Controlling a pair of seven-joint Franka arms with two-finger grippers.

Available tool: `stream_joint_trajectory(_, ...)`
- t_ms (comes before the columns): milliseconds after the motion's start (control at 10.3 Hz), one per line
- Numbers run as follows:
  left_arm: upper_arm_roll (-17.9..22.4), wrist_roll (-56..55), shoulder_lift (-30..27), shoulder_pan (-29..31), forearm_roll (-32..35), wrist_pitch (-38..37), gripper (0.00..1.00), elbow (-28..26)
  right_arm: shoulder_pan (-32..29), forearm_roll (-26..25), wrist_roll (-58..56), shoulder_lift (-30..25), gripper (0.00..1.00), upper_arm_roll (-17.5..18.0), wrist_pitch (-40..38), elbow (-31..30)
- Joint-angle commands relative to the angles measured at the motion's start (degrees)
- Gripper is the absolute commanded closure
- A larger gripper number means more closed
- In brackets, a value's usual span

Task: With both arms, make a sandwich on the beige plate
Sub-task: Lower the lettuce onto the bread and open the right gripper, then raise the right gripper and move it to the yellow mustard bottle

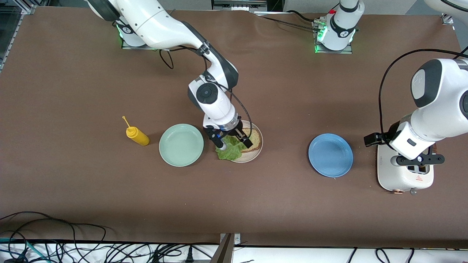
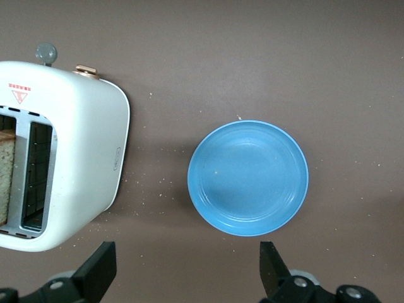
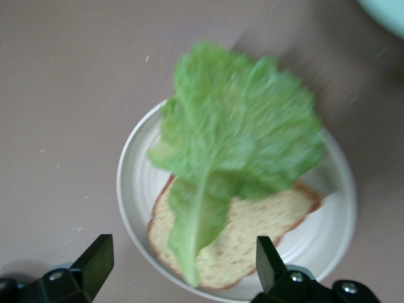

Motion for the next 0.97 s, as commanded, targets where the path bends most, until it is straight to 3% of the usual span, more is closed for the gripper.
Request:
stream_joint_trajectory(0,0.0,0.7,0.5,0.1,-0.8,-1.1,0.0,1.4,-4.6,-0.4,-8.5,-5.9,0.0,0.4,-11.8,-0.4)
stream_joint_trajectory(388,0.0,0.8,0.4,0.2,-0.8,-1.1,0.0,1.4,-12.7,-0.1,-29.4,-13.7,0.0,0.4,-29.9,-0.6)
stream_joint_trajectory(874,0.0,0.8,0.4,0.2,-0.7,-1.1,0.0,1.4,-27.1,-0.4,-71.6,-20.2,0.0,-0.6,-46.4,-0.9)
